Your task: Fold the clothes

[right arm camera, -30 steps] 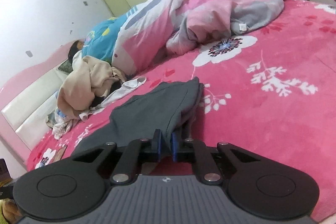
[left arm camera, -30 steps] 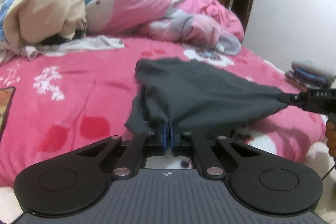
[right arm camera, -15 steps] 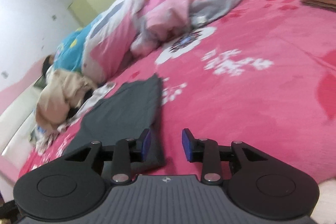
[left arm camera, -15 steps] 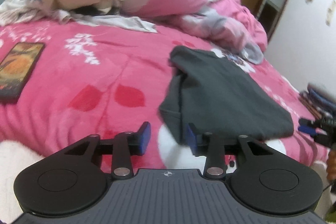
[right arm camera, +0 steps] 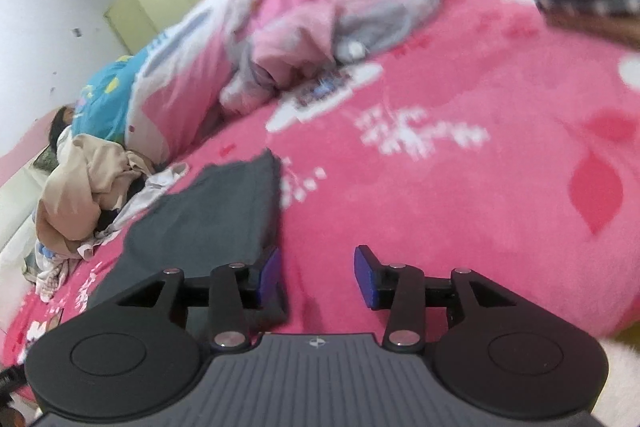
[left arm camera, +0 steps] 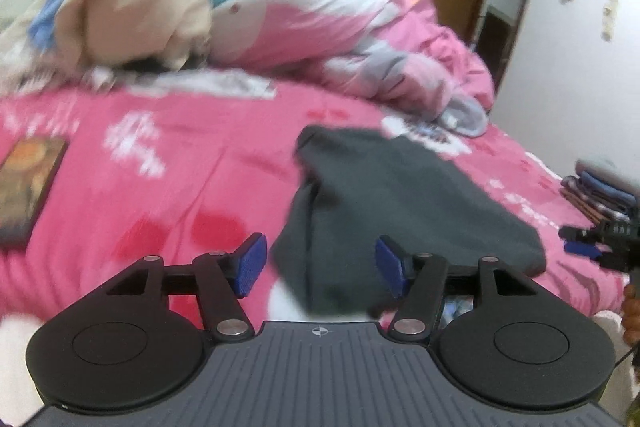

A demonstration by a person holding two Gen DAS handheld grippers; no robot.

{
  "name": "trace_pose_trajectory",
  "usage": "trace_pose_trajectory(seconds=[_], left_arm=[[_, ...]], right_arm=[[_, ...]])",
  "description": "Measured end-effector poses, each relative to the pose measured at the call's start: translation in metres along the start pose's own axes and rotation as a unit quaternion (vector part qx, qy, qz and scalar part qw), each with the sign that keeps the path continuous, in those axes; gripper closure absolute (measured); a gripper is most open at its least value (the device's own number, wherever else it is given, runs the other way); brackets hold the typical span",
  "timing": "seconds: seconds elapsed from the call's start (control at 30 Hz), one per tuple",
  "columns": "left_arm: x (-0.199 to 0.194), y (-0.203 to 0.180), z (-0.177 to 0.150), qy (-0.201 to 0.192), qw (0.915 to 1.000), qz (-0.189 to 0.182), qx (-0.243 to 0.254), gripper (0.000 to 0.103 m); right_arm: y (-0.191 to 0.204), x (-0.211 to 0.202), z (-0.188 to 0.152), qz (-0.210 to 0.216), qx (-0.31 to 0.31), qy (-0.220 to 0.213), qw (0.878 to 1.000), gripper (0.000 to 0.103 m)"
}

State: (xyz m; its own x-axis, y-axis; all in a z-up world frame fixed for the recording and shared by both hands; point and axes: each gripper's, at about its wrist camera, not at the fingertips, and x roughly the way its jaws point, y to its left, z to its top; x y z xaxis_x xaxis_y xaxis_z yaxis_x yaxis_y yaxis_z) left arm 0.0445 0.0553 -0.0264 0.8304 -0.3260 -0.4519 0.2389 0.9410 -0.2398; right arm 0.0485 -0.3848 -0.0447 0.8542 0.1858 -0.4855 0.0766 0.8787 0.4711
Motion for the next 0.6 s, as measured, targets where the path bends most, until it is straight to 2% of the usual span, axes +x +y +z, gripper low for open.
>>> trace_pose_trajectory(seconds=[0.13, 0.23, 0.3, 0.4, 0.5, 0.53, 0.6], left_arm=[[0.019, -0.022, 0.018, -0.015, 0.9992, -0.016, 0.035, 0.044], [0.04, -0.041, 0.024, -0.02, 0.9973, -0.027, 0.065, 0.047], [0.055, -0.049, 0.023, -0.008, 0.9967, -0.029, 0.075, 0.052], [0.073, -0.045, 0.014, 0.02, 0.9973, -0.031, 0.063, 0.055], [0.087, -0.032, 0.0, 0.049, 0.9973, -0.021, 0.05, 0.055], [0.089, -0.027, -0.004, 0.057, 0.9973, -0.02, 0.042, 0.055], [0.086, -0.018, -0.009, 0.054, 0.9977, -0.029, 0.03, 0.056]], right_arm=[[0.045, -0.006, 0.011, 0.033, -0.076, -0.038, 0.996, 0.06], [0.089, 0.003, 0.011, 0.063, -0.152, -0.044, 0.985, 0.063], [0.114, 0.016, 0.005, 0.078, -0.195, -0.029, 0.977, 0.064], [0.133, 0.037, -0.01, 0.092, -0.23, 0.007, 0.969, 0.065], [0.122, 0.061, -0.018, 0.075, -0.229, 0.051, 0.969, 0.065], [0.112, 0.071, -0.018, 0.045, -0.228, 0.061, 0.971, 0.065], [0.089, 0.082, -0.011, -0.004, -0.206, 0.073, 0.976, 0.089]])
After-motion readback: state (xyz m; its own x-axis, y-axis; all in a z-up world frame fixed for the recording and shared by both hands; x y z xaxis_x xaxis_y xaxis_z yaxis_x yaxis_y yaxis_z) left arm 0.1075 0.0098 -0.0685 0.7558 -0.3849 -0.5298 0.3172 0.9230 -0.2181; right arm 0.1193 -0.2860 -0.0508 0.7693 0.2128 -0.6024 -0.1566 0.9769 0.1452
